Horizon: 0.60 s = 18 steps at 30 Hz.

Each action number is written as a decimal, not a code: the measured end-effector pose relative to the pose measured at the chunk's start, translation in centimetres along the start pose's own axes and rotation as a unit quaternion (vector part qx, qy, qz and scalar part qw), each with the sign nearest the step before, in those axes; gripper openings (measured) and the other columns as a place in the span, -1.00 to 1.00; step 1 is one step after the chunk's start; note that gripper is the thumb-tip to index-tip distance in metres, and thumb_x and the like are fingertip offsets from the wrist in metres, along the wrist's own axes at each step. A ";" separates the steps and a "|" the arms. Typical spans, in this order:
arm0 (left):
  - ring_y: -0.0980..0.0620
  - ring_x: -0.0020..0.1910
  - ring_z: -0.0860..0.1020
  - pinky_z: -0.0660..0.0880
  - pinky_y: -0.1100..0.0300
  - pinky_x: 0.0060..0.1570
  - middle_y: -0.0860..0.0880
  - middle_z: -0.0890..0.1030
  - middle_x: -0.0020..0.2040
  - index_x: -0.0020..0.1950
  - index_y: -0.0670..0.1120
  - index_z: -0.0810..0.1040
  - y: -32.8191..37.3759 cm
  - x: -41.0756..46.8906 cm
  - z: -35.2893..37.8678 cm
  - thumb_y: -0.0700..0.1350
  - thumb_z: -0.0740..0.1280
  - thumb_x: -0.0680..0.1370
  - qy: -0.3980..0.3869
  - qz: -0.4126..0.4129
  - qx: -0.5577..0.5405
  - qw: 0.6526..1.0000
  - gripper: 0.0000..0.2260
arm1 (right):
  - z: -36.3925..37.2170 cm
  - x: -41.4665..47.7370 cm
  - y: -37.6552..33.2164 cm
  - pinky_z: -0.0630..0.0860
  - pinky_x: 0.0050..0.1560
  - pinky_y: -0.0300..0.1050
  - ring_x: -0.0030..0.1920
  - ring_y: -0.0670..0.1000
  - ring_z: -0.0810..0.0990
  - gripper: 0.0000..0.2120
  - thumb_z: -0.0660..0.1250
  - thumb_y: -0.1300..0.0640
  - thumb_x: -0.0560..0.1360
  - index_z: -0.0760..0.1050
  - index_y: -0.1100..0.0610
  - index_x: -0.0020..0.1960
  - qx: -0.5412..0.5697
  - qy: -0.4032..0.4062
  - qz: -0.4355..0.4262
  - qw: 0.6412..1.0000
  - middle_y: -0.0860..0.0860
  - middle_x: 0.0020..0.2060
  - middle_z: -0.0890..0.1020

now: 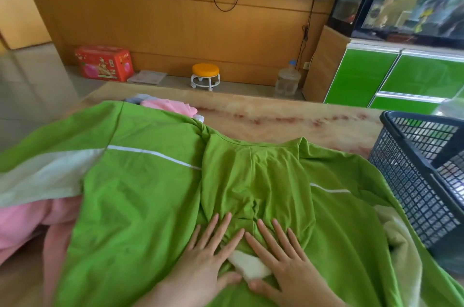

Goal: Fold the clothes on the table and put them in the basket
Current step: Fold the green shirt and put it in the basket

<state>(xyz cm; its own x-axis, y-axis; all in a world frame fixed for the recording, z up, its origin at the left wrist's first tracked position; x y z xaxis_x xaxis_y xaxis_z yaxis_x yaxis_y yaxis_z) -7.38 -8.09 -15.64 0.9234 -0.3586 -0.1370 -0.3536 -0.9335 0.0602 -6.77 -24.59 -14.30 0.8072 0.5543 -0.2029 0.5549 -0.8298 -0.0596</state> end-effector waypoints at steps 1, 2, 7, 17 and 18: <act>-0.09 0.45 0.14 0.05 -0.01 0.37 -0.09 0.31 0.47 0.53 0.06 0.14 -0.1 -0.1 0.6 0.36 -0.18 0.55 -0.020 -0.004 0.016 1.000 -0.35 | 0.9 0.1 0.1 0.06 0.37 0.04 0.46 0.14 0.17 -0.27 -0.06 -0.46 0.49 0.14 -0.07 0.53 -0.005 -0.015 0.005 1.000 0.01 0.46 0.32; -0.09 0.45 0.11 -0.02 0.00 0.36 -0.09 0.31 0.47 0.52 0.06 0.18 0.0 0.0 0.9 0.36 -0.17 0.55 -0.016 -0.001 0.034 0.999 -0.35 | 1.2 0.2 0.2 0.04 0.37 0.03 0.46 0.14 0.16 -0.29 -0.07 -0.44 0.51 0.14 -0.09 0.53 -0.008 -0.026 0.008 1.000 -0.01 0.46 0.32; -0.10 0.45 0.20 0.32 -0.04 0.34 -0.11 0.31 0.47 0.53 0.03 0.16 -0.2 -1.0 -0.6 0.32 -0.15 0.56 0.039 -0.013 0.039 0.998 -0.37 | -1.8 -0.5 0.0 -0.44 0.46 -0.02 0.51 0.05 -0.32 -0.42 -0.20 -0.45 0.48 -0.09 -0.35 0.48 0.059 0.012 -0.028 0.998 -0.24 0.50 -0.28; -0.08 0.37 0.35 0.18 -0.11 0.41 0.00 0.57 0.25 0.24 0.09 0.53 -2.1 -8.7 -4.0 0.13 0.52 0.29 0.180 -0.022 0.002 0.983 -0.46 | -2.4 -4.7 -3.4 0.57 0.13 0.02 0.19 -0.04 0.54 -0.61 0.41 -0.20 0.34 0.56 -0.17 0.15 0.130 0.152 -0.008 0.980 -0.11 0.22 0.56; -0.10 0.33 0.41 0.32 -0.19 0.33 -0.01 0.59 0.21 0.18 0.07 0.58 -2.4 -9.4 -4.3 0.04 0.60 0.22 0.193 -0.050 -0.032 0.979 -0.45 | -2.1 -5.0 -4.1 0.57 0.12 -0.04 0.19 -0.06 0.54 -0.68 0.31 -0.21 0.38 0.58 -0.19 0.11 0.133 0.156 -0.013 0.979 -0.13 0.20 0.58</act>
<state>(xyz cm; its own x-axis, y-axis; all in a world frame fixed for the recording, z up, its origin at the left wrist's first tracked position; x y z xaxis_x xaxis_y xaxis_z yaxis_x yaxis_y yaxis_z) -14.56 -2.45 -10.27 0.9453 -0.2239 0.2373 -0.2590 -0.9573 0.1285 -12.65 -23.86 -11.01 0.8387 0.5339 0.1070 0.5374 -0.7798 -0.3212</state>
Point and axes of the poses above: each hand's wrist, its own x-axis towards the middle knuckle, its own z-axis out of the palm, y = z × x, the point moved 6 cm from there along x, towards the middle knuckle
